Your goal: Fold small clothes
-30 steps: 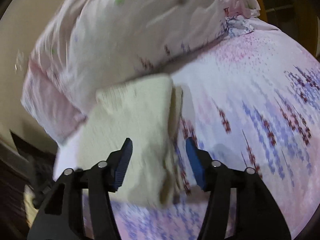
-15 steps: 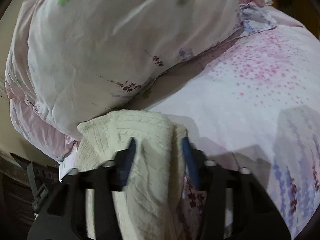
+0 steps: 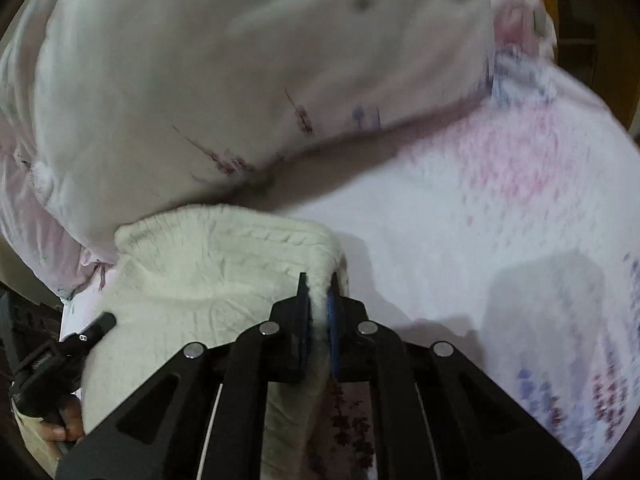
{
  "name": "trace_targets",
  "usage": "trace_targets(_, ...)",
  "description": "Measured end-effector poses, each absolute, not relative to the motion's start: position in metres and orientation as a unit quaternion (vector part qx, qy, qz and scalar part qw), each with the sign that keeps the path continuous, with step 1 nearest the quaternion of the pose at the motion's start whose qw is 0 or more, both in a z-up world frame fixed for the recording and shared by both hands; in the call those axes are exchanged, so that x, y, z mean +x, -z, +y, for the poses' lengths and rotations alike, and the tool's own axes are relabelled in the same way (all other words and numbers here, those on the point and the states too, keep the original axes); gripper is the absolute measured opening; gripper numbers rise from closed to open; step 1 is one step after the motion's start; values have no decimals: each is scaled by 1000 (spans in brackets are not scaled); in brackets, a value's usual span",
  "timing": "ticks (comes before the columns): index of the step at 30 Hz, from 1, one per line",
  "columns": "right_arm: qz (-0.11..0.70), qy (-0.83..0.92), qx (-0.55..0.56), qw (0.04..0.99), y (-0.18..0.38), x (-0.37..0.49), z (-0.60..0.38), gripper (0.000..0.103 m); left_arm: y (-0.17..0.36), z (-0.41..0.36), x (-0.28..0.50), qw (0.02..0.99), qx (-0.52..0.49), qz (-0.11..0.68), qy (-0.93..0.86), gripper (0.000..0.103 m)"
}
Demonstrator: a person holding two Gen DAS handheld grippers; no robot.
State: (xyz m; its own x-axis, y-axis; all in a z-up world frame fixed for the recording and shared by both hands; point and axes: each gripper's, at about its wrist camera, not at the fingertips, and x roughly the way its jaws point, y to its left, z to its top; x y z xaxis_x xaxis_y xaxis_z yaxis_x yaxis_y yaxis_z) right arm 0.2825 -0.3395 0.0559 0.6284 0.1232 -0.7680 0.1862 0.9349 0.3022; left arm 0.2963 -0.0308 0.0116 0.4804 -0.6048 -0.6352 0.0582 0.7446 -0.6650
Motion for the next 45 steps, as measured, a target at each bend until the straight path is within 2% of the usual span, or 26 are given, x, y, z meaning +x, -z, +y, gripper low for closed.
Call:
trace_targets(1, 428, 16, 181, 885, -58, 281, -339, 11, -14, -33, 296, 811, -287, 467, 206, 34)
trace_targets(2, 426, 13, 186, 885, -62, 277, -340, 19, -17, -36, 296, 811, -285, 466, 208, 36)
trace_targets(3, 423, 11, 192, 885, -67, 270, -345, 23, -19, -35, 293, 811, -285, 465, 212, 43)
trace_targets(4, 420, 9, 196, 886, -72, 263, -347, 28, -21, -31, 289, 810, -285, 465, 215, 54)
trace_targets(5, 413, -3, 203, 888, -77, 252, -349, 35, -22, -29, 284, 808, -286, 466, 217, 59)
trace_targets(6, 407, -16, 210, 889, -80, 241, -353, 38, -24, -27, 279, 806, -286, 468, 223, 65)
trace_targets(9, 400, -50, 222, 888, -84, 209, -353, 42, -27, -19, 255, 806, -272, 467, 242, 70)
trace_targets(15, 415, -79, 199, 884, -71, 175, -327, 40, -31, -28, 214, 820, -233, 456, 257, 74)
trace_targets(16, 420, -76, 186, 885, -69, 175, -323, 14, -32, -32, 208, 829, -212, 455, 248, 74)
trace_targets(17, 422, -69, 171, 888, -66, 175, -317, 9, -31, -41, 206, 834, -199, 456, 240, 74)
trace_targets(22, 380, -35, 175, 908, -75, 153, -326, 7, -33, -62, 195, 854, -145, 453, 213, 75)
trace_targets(27, 400, 6, 179, 899, -48, 149, -334, 7, -25, -62, 194, 853, -122, 464, 203, 77)
trace_targets(30, 395, 18, 167, 903, -48, 149, -330, 12, -20, -71, 196, 852, -117, 471, 197, 78)
trace_targets(31, 392, 23, 162, 905, -51, 148, -328, 18, -20, -72, 196, 852, -118, 471, 196, 79)
trace_targets(32, 384, 28, 157, 909, -56, 144, -327, 29, -20, -70, 195, 852, -120, 471, 195, 79)
trace_targets(33, 375, 31, 155, 913, -62, 138, -327, 32, -21, -69, 195, 852, -121, 471, 195, 80)
trace_targets(39, 323, 10, 105, 941, -88, 122, -301, 33, -18, -72, 199, 850, -125, 474, 192, 83)
trace_targets(45, 381, 14, 56, 923, -55, 142, -283, 34, -13, -71, 200, 850, -122, 475, 193, 85)
